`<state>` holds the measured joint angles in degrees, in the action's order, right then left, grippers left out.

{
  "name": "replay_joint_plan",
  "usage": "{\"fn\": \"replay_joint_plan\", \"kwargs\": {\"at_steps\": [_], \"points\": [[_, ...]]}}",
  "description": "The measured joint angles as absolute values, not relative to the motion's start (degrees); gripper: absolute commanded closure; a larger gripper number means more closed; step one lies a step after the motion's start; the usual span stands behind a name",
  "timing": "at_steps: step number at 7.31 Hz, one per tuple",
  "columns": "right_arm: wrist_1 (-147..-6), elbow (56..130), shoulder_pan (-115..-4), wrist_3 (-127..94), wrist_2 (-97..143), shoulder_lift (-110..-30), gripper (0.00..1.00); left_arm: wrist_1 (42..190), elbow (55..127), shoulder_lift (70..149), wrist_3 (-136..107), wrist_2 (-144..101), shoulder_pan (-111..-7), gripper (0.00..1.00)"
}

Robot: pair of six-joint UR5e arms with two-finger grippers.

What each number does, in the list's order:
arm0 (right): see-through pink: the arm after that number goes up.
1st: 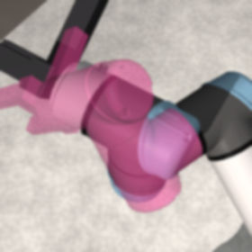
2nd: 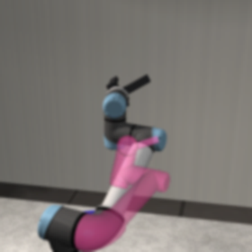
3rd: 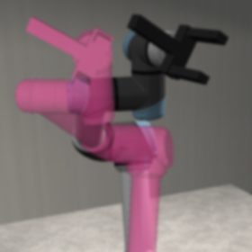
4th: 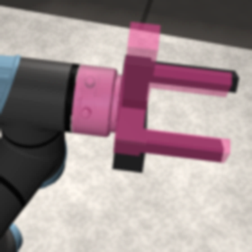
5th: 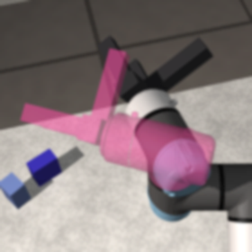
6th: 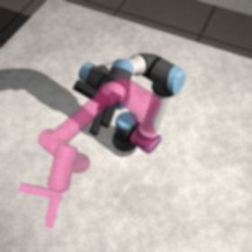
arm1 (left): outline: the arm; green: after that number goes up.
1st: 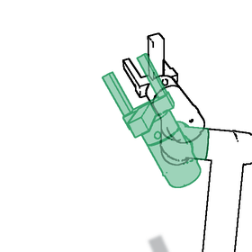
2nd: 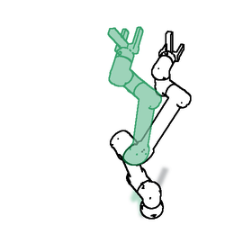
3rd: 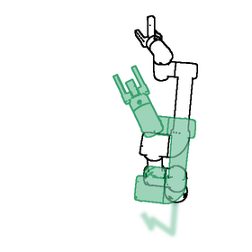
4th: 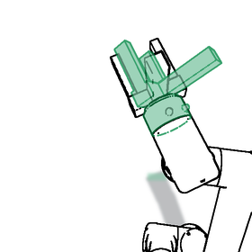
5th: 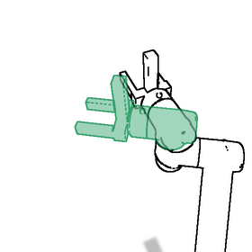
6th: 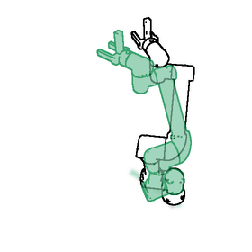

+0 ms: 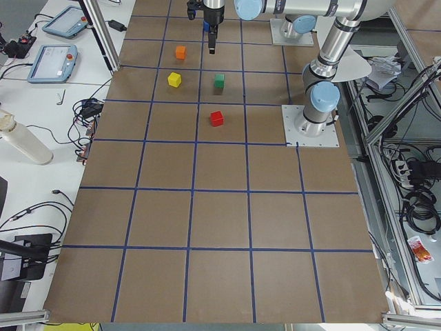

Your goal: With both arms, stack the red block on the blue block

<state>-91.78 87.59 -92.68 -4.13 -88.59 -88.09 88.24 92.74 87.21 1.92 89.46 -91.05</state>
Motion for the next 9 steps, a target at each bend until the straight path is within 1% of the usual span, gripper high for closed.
{"fn": "replay_joint_plan", "kwargs": {"at_steps": [4,6,7,9], "points": [[-91.9,87.6,-92.6,-4.3,-88.8,-88.6,0.00,88.3,93.2,86.7,2.1,89.8,-91.1,0.00],[-91.9,87.7,-92.6,-4.3,-88.8,-89.0,0.00,88.0,95.5,86.2,3.3,89.9,-90.7,0.00],[-92.0,87.7,-92.6,-4.2,-88.8,-89.0,0.00,87.7,96.6,86.2,5.8,89.8,-89.1,0.00],[-92.1,87.5,-91.9,-3.9,-88.8,-89.0,0.00,85.8,100.2,86.8,13.2,89.4,-81.5,0.00]]}}
